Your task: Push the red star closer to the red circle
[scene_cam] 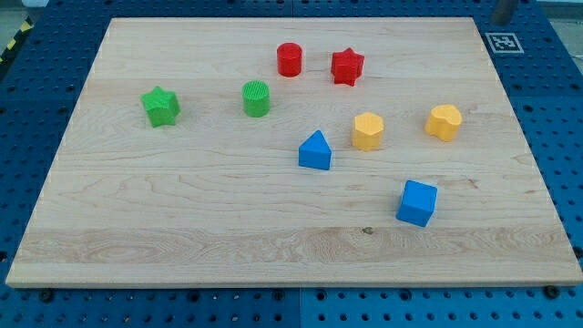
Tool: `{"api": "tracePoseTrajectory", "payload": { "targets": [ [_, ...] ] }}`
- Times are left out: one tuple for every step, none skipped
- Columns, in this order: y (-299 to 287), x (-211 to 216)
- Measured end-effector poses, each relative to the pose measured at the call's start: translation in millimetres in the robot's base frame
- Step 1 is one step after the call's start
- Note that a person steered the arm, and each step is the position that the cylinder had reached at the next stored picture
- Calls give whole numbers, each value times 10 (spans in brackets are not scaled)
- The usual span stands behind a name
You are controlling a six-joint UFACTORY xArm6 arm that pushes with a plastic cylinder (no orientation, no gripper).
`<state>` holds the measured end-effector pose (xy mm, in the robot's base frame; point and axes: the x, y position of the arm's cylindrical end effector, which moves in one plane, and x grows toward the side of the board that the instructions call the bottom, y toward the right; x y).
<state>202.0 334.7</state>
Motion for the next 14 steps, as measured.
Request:
{"api": "tracePoseTrajectory", "payload": {
  "targets": [
    [-1,-1],
    [-1,1],
    [-1,45],
    [-1,110],
    [-2,383],
    [-2,527],
    [-2,535],
    [-2,536],
    [-2,607],
    [-2,631],
    [-68,637],
    [-409,743],
    [-780,821],
    [-1103,932]
  ]
}}
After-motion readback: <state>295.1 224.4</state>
